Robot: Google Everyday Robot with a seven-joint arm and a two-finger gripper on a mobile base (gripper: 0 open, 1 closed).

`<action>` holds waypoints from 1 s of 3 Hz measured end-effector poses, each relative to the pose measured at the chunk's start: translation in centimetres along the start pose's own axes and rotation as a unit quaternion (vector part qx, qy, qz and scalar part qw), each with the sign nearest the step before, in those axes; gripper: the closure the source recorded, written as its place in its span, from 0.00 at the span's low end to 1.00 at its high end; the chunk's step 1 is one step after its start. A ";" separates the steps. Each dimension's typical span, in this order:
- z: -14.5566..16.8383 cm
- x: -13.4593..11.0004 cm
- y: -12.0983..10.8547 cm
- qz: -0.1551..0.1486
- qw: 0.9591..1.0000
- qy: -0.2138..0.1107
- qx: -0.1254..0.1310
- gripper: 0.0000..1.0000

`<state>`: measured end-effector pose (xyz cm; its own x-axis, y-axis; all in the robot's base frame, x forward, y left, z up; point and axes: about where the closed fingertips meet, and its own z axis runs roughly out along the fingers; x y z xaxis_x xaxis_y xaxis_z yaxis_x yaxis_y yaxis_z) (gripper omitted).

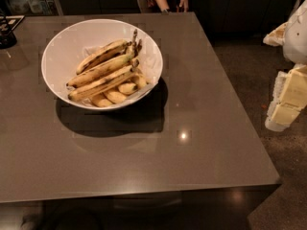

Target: Pick banana from white bowl

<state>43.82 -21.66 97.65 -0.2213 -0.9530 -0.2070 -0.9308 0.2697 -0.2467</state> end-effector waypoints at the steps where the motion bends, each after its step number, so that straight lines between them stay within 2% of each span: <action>1: 0.0 0.0 0.0 0.000 1.000 0.000 0.000 0.00; 2: -0.1 -1.0 -0.1 -0.002 1.000 0.001 -0.003 0.00; 3: 0.1 -3.5 -0.1 -0.014 1.000 0.009 -0.016 0.00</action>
Offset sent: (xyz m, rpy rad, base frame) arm 0.0048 0.0198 0.0018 -0.0073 0.0409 0.0128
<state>44.71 -18.35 98.28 -0.2000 -0.9625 -0.1833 -0.9456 0.2386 -0.2212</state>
